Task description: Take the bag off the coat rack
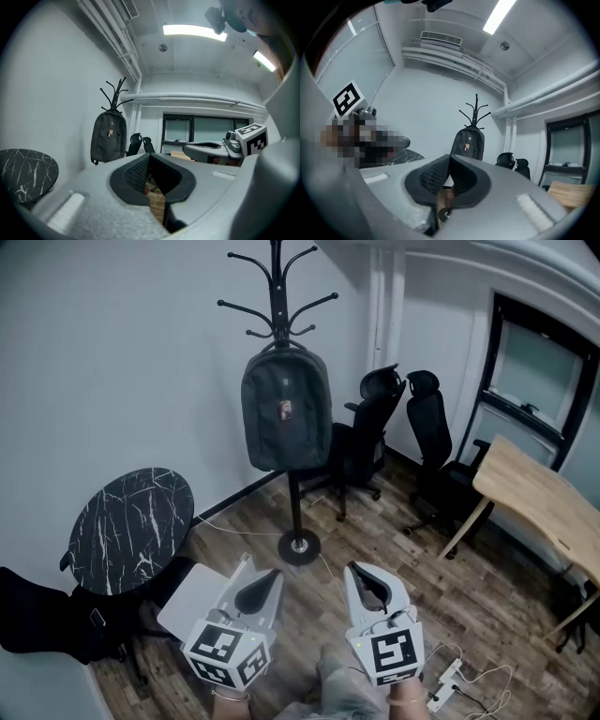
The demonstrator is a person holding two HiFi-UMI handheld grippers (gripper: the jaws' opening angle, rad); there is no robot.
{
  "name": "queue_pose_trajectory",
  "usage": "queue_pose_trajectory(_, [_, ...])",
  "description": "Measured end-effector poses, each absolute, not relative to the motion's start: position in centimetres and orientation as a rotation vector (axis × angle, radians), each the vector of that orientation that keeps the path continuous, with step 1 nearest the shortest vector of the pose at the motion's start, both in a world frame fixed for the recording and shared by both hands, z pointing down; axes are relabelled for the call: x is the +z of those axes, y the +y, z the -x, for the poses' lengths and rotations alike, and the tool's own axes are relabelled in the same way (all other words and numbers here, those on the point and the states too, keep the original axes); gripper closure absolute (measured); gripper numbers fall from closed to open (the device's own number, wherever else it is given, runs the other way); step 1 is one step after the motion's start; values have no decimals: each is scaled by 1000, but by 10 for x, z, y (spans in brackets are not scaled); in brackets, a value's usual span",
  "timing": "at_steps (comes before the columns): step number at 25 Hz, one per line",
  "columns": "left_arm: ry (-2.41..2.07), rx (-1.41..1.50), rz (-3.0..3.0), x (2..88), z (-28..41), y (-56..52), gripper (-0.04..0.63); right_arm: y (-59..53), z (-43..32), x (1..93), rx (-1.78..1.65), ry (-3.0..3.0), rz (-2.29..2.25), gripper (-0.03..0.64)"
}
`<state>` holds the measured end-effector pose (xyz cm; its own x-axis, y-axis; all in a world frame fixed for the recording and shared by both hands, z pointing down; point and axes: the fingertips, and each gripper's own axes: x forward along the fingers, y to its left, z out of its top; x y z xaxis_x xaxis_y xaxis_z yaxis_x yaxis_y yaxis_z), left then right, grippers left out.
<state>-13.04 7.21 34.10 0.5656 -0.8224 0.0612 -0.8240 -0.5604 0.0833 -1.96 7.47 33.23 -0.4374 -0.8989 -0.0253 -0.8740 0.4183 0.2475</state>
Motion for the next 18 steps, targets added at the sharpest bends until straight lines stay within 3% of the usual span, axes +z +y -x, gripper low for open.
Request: queue_pose_trajectory(18, [-1421,39,-2677,344,119,-33,586,-31,4,335,-354,-2558,-1643,615])
